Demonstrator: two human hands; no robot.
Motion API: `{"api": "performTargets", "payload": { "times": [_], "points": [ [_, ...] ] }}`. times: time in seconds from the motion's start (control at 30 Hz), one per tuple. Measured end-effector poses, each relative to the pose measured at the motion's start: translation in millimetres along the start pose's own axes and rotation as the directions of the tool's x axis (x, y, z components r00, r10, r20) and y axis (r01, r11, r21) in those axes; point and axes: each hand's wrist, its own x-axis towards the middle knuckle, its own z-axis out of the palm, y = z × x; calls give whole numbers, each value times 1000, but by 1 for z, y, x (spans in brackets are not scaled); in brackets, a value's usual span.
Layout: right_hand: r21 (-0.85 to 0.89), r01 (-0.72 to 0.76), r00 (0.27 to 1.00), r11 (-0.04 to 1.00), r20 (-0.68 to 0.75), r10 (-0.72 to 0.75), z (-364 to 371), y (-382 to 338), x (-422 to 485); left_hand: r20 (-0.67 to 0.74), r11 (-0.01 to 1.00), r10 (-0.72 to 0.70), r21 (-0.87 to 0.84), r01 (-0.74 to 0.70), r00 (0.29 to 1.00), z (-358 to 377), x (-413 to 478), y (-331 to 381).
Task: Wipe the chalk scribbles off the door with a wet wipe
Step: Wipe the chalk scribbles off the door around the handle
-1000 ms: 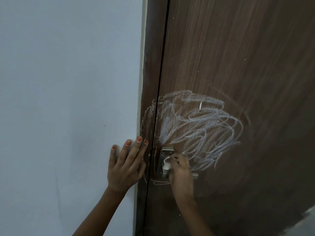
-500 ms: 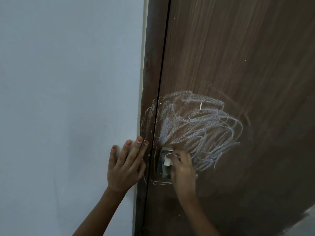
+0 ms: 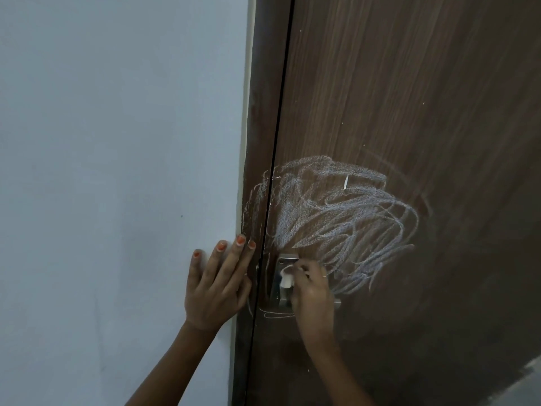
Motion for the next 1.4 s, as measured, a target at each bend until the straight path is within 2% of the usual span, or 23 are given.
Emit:
{"api": "performTargets", "payload": {
  "times": [0.1, 0.17, 0.3, 0.37, 0.5, 0.57, 0.7, 0.9, 0.97, 1.13, 1.3, 1.4],
  "points": [
    [39, -43, 994, 998, -100, 46, -3, -1, 8, -2, 1000, 2, 4, -2, 1000, 0, -1, -1],
    [48, -46, 993, 998, -111, 51, -2, -5, 9, -4, 1000, 1, 2, -1, 1000, 0, 0, -1],
    [-7, 45, 999, 999, 18, -45, -1, -3, -3, 2, 1000, 4, 3, -4, 1000, -1, 0, -1],
    [20, 4, 999, 1000, 38, -4, -3, 1, -8, 1, 1000, 0, 0, 0, 1000, -1, 0, -1],
    [98, -112, 993, 989, -32, 115, -9, 3, 4, -3, 1000, -1, -1, 1, 1000, -2, 2, 0],
    [58, -80, 997, 995, 1, 80, -9, 1, 8, -2, 1000, -3, -5, 3, 1000, -2, 2, 0],
    [-58, 139, 970, 989, 209, -124, -11, -10, -1, -1, 1000, -5, -2, 5, 1000, -1, 0, 0],
    [-109, 192, 948, 975, 277, -156, -23, -14, -10, -4, 1000, -2, -10, 2, 1000, -1, 0, 0],
    [-123, 148, 957, 981, 268, -111, -30, -8, -22, -7, 1000, -3, -7, 3, 1000, -1, -1, 1],
    [-113, -87, 985, 990, 135, 102, -26, 1, -30, -3, 1000, -7, -7, 7, 1000, -1, 1, 0],
    [-93, 22, 985, 995, 173, -5, -3, -30, -38, -15, 1000, -6, -12, 6, 1000, -1, 0, -1],
    [-77, 68, 990, 995, 128, -58, -1, -20, -49, -15, 1000, -4, -13, 4, 1000, -2, 0, -1]
  ]
}}
